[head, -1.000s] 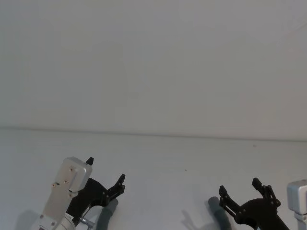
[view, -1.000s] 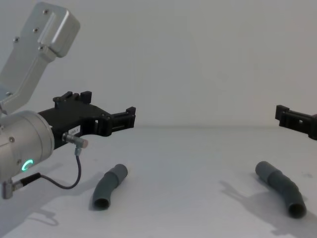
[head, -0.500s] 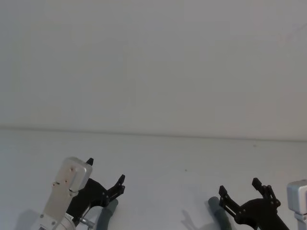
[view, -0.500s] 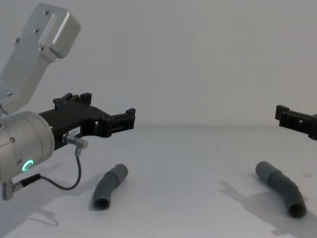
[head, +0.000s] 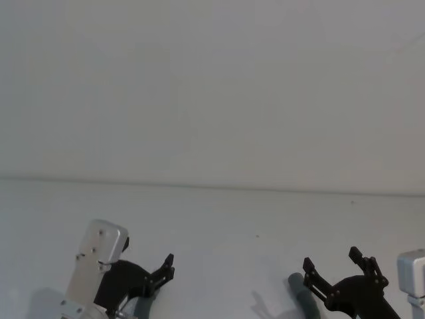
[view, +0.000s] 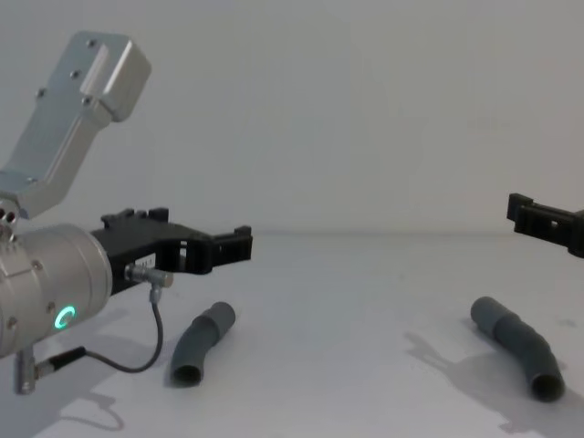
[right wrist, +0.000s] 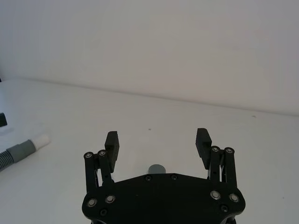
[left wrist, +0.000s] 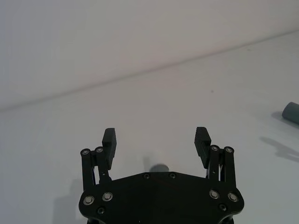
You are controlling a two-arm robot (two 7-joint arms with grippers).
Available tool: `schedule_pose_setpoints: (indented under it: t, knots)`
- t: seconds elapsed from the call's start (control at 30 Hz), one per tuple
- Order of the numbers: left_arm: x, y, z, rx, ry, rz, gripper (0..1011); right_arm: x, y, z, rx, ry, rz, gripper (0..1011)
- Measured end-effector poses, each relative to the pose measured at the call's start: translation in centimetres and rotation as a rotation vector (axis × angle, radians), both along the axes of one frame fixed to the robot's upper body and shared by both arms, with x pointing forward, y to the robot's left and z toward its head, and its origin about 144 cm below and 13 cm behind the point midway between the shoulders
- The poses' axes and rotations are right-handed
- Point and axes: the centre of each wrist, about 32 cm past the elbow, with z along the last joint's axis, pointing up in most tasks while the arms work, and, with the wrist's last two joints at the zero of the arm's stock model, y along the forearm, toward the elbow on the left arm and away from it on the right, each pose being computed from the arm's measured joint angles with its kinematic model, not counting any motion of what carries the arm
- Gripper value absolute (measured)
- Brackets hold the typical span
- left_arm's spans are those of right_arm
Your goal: Use both hands to pick up one end of the pipe from the table, align the ends, and insert them.
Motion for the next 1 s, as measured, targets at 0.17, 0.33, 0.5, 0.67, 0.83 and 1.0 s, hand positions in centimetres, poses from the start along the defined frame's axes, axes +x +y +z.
schedule_pose_setpoints:
  t: [0.17,0.33,0.5,0.67,0.83,1.0]
  knots:
    - [-0.5,-0.5,0.3,-0.029,0.071,0.017,1001,0.0,0.0,0.0,0.0,0.0,0.0,1001]
    - [-1.0,-0.8,0.6,-0.044,0.142,0.032,1002,0.0,0.0,0.0,0.0,0.0,0.0,1001]
    - [-1.4,-1.1,1.1,-0.055,0.222,0.047,1002,0.0,0.0,0.0,0.0,0.0,0.0,1001]
    - [-1.6,-1.3,1.6,-0.057,0.294,0.058,1002,0.0,0.0,0.0,0.0,0.0,0.0,1001]
    - [-1.7,-1.5,2.0,-0.059,0.381,0.077,1002,0.0,0.0,0.0,0.0,0.0,0.0,1001]
    - [-1.6,-1.6,2.2,-0.065,0.44,0.095,1001,0.0,0.0,0.0,0.0,0.0,0.0,1001]
